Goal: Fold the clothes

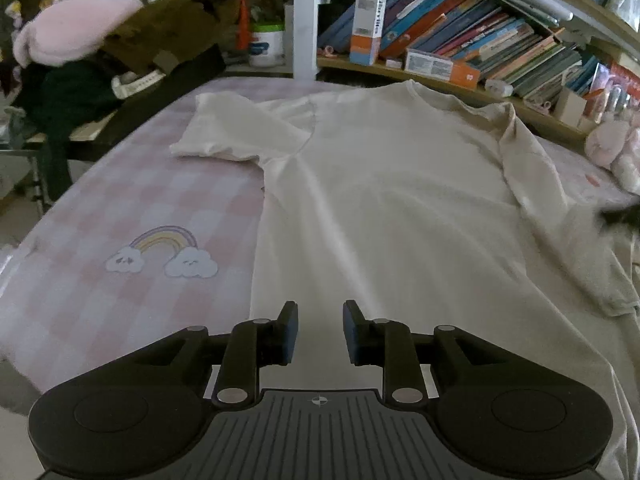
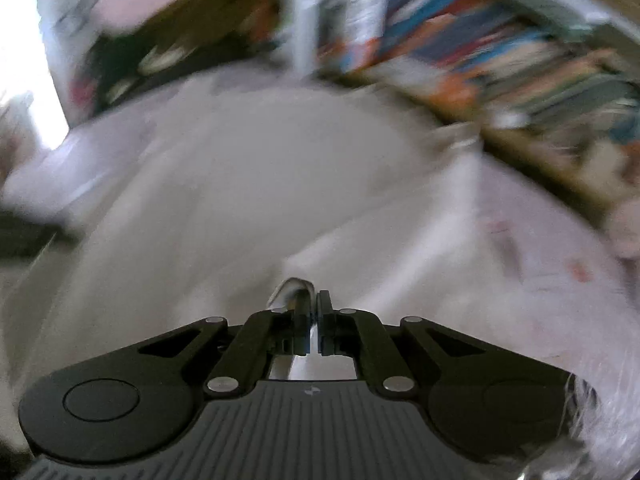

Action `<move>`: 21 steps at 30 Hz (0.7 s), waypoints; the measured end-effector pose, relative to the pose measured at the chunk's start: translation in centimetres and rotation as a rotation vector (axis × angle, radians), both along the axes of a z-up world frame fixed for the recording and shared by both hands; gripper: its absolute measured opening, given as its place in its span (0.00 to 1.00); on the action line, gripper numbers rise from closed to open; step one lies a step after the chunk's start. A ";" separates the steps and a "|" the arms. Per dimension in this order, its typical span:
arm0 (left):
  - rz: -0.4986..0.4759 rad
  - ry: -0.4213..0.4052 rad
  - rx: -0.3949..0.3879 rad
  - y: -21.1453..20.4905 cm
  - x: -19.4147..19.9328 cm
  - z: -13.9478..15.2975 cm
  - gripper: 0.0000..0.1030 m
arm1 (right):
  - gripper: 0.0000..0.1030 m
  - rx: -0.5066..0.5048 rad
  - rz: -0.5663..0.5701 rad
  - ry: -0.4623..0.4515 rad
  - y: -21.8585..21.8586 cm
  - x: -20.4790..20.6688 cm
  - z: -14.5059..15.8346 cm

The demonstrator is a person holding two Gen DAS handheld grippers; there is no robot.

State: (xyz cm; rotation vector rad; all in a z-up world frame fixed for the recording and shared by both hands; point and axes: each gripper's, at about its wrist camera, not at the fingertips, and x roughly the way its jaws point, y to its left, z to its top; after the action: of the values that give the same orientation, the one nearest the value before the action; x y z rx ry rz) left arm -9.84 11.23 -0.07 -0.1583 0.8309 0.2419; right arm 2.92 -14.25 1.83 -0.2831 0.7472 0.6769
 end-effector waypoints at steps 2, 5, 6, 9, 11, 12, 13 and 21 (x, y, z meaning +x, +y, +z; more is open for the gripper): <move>0.020 0.000 0.012 -0.6 -0.3 0.2 0.25 | 0.03 -0.001 -0.113 -0.044 -4.0 2.7 1.0; 0.036 0.006 0.026 -1.2 -0.7 0.4 0.25 | 0.03 -0.064 -0.303 -0.091 -10.8 7.1 1.3; 0.041 0.009 0.032 -1.5 -0.8 0.5 0.25 | 0.03 -0.109 -0.366 -0.105 -12.9 8.5 1.0; 0.048 0.022 0.049 -2.1 -1.0 0.5 0.25 | 0.03 -0.211 -0.530 -0.105 -18.8 12.0 -0.6; 0.052 0.038 0.057 -2.4 -1.0 0.5 0.25 | 0.03 -0.219 -0.589 -0.077 -21.4 13.3 -1.5; 0.056 0.044 0.063 -2.5 -1.0 0.5 0.25 | 0.03 -0.230 -0.601 -0.077 -22.1 13.9 -2.0; 0.059 0.048 0.067 -2.5 -1.0 0.5 0.25 | 0.03 -0.247 -0.606 -0.081 -22.4 14.4 -2.4; 0.071 0.073 0.095 -2.8 -1.1 0.5 0.26 | 0.03 -0.288 -0.627 -0.073 -23.6 17.2 -4.5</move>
State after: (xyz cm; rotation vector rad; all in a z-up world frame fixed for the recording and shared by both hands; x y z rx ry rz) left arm -10.99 8.44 0.41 -0.0903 0.8855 0.3552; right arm 20.13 -37.86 -2.62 -0.3123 0.8081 -0.0356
